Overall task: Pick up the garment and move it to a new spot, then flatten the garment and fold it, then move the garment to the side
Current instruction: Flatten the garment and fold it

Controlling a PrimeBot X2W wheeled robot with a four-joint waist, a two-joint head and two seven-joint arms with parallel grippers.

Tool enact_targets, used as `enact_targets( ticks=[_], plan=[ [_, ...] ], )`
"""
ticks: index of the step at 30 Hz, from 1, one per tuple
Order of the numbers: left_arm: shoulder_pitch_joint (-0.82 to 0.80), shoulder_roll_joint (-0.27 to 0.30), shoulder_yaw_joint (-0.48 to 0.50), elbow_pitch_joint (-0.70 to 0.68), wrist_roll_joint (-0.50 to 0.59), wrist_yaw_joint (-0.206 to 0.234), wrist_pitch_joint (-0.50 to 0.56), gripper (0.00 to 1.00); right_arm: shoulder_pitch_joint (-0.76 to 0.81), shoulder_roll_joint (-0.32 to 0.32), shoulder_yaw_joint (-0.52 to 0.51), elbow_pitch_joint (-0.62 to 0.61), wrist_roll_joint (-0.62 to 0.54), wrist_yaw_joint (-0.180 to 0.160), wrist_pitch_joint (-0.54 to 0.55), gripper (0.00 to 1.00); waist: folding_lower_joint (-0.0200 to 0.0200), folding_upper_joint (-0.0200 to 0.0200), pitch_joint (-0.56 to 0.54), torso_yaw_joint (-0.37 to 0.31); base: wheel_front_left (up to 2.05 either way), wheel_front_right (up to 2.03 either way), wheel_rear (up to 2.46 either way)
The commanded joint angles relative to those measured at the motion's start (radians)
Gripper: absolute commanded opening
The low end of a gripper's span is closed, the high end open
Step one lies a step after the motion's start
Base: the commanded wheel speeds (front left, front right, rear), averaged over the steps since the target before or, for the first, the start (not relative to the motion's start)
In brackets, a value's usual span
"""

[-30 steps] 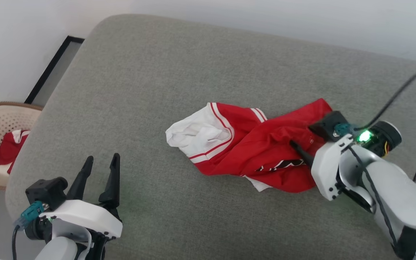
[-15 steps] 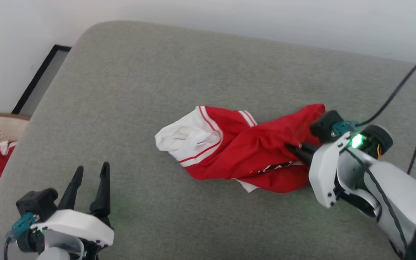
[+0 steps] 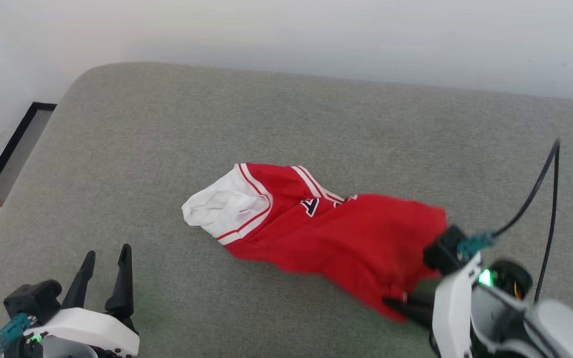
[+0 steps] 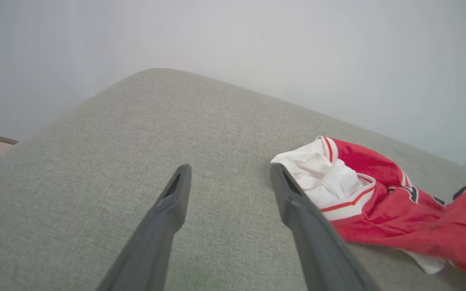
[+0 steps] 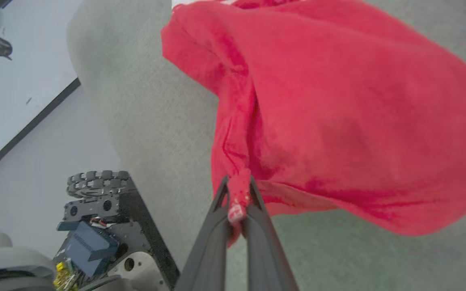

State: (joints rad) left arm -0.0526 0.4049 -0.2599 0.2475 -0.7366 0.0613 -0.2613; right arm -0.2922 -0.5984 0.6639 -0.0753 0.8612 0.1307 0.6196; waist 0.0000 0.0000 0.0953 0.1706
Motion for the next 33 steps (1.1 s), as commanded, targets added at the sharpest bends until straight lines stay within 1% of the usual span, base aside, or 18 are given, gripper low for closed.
enact_targets(
  ticks=[1, 4, 9, 13, 14, 15, 16, 21, 25, 28, 31, 33],
  plan=[
    [0.012, 0.001, 0.003, 0.000, -0.001, -0.006, -0.005, 1.00, 0.022, 0.007, -0.010, -0.014, 0.003, 0.000, 0.014, 0.00, 0.0000, 0.0000, -0.003, -0.003, 0.00, 0.00, 0.00],
    [0.017, 0.001, 0.004, 0.004, -0.002, -0.008, -0.005, 1.00, 0.103, 0.023, -0.048, -0.064, 0.000, 0.000, 0.082, 0.00, 0.0000, 0.0000, -0.005, -0.007, 0.00, 0.00, 0.00],
    [0.010, -0.003, 0.001, 0.014, -0.001, -0.013, -0.005, 1.00, 0.213, 0.074, -0.079, -0.095, -0.020, 0.000, 0.169, 0.00, 0.0000, 0.0000, -0.003, -0.001, 0.00, 0.00, 0.00],
    [-0.001, -0.009, 0.007, 0.020, 0.000, -0.016, -0.005, 1.00, 0.251, 0.115, -0.091, -0.094, -0.051, 0.000, 0.195, 0.00, 0.0000, 0.0000, 0.007, 0.004, 0.00, 0.00, 0.00],
    [-0.005, -0.011, 0.007, 0.022, 0.001, -0.018, -0.005, 1.00, 0.255, 0.121, -0.092, -0.093, -0.062, 0.000, 0.198, 0.09, 0.0000, 0.0000, 0.010, 0.005, 0.00, 0.00, 0.00],
    [-0.009, -0.012, 0.007, 0.025, 0.002, -0.019, -0.005, 1.00, 0.252, 0.127, -0.099, -0.094, -0.072, 0.000, 0.190, 0.44, 0.0000, 0.0000, 0.013, 0.006, 0.00, 0.00, 0.00],
    [-0.012, -0.013, 0.007, 0.027, 0.003, -0.020, -0.005, 1.00, 0.248, 0.135, -0.108, -0.096, -0.079, 0.000, 0.183, 1.00, 0.0000, 0.0000, 0.014, 0.007, 0.00, 0.00, 0.00],
    [-0.026, -0.018, 0.012, 0.039, 0.009, -0.028, -0.005, 1.00, 0.224, 0.146, -0.153, -0.118, -0.100, 0.000, 0.173, 1.00, 0.0000, 0.0000, 0.019, 0.011, 0.00, 0.00, 0.00],
    [-0.025, -0.022, 0.022, 0.045, 0.012, -0.031, -0.005, 1.00, 0.212, 0.152, -0.208, -0.162, -0.106, 0.000, 0.174, 1.00, 0.0000, 0.0000, 0.021, 0.016, 0.00, 0.00, 0.00],
    [-0.026, -0.027, 0.030, 0.044, 0.016, -0.034, -0.005, 1.00, 0.185, 0.156, -0.262, -0.197, -0.131, 0.000, 0.168, 1.00, 0.0000, 0.0000, 0.028, 0.020, 0.00, 0.00, 0.00],
    [-0.032, -0.035, 0.035, 0.044, 0.022, -0.039, -0.005, 1.00, 0.143, 0.152, -0.307, -0.196, -0.175, 0.000, 0.148, 1.00, 0.0000, 0.0000, 0.037, 0.026, 0.00, 0.00, 0.00],
    [-0.035, -0.039, 0.035, 0.045, 0.024, -0.042, -0.005, 1.00, 0.126, 0.153, -0.318, -0.186, -0.188, 0.000, 0.140, 1.00, 0.0000, 0.0000, 0.041, 0.030, 0.00, 0.00, 0.00]
  ],
)
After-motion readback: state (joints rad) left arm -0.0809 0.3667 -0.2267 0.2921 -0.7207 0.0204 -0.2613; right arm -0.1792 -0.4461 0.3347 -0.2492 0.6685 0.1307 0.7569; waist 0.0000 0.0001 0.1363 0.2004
